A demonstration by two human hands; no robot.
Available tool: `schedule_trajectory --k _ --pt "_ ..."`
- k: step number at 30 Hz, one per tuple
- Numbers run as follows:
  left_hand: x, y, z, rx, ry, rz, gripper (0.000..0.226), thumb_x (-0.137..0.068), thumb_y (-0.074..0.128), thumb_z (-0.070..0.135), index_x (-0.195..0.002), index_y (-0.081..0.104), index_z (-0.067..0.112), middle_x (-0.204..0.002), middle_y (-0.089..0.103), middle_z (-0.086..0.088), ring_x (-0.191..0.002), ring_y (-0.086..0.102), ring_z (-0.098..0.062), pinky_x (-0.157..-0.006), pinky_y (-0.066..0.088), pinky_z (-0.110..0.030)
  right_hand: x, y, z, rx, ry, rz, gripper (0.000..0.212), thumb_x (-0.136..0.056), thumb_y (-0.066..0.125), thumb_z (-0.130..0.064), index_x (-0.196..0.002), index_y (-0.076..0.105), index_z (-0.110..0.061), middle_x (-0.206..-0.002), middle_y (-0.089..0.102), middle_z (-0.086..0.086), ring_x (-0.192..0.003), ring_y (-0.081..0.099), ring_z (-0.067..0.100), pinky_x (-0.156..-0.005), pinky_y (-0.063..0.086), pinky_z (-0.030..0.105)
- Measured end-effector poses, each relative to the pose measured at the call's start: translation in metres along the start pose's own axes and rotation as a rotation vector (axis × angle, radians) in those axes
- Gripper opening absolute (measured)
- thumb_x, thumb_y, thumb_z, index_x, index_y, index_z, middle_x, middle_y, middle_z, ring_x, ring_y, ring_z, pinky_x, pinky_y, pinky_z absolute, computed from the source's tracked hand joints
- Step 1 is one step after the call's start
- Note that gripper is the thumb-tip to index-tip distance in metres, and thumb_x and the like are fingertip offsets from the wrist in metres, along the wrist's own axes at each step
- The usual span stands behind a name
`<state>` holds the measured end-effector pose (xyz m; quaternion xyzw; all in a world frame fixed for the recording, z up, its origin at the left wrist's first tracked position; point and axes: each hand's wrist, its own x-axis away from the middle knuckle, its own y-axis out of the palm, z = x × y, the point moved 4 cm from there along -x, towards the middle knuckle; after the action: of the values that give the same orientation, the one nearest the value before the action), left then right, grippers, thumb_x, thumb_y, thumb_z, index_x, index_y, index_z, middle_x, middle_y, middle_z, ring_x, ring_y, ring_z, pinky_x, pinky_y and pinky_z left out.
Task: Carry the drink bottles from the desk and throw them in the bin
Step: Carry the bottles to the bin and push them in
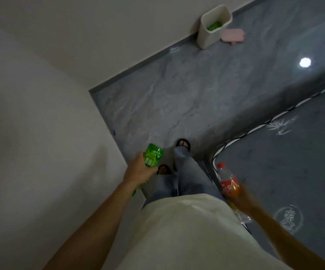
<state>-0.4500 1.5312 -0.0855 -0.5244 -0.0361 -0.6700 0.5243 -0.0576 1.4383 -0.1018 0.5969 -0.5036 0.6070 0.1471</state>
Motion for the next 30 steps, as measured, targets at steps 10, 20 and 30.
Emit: schedule_trajectory --k 10,20,30 --pt "-0.13 -0.028 0.15 -0.239 0.105 -0.118 0.067 -0.067 0.079 0.046 -0.121 0.049 0.023 -0.103 0.065 -0.003 -0.089 0.063 -0.024 -0.076 0.053 -0.035 -0.05 -0.066 -0.017 -0.273 0.201 -0.009 0.043 -0.083 0.078 -0.032 -0.114 0.062 -0.008 -0.102 0.069 0.017 -0.099 0.067 0.038 -0.094 0.053 0.053" --pt "-0.184 -0.077 0.189 -0.379 -0.031 -0.176 0.06 -0.072 0.084 0.025 -0.126 0.06 0.017 -0.103 0.069 -0.006 -0.087 0.061 -0.02 -0.074 0.043 -0.026 -0.149 -0.198 -0.169 -0.251 0.066 0.091 0.069 -0.079 0.075 -0.051 -0.133 0.051 -0.014 -0.114 0.063 0.009 -0.095 0.059 0.025 -0.084 0.048 0.037" --pt "-0.3 -0.085 0.322 -0.399 -0.09 -0.298 0.033 -0.076 0.081 0.02 -0.105 0.068 0.012 -0.098 0.072 -0.013 -0.094 0.068 -0.031 -0.087 0.056 -0.043 -0.219 -0.314 -0.258 -0.288 0.069 0.131 0.078 -0.078 0.071 -0.059 -0.136 0.044 -0.014 -0.117 0.062 0.01 -0.096 0.058 0.023 -0.08 0.046 0.037"
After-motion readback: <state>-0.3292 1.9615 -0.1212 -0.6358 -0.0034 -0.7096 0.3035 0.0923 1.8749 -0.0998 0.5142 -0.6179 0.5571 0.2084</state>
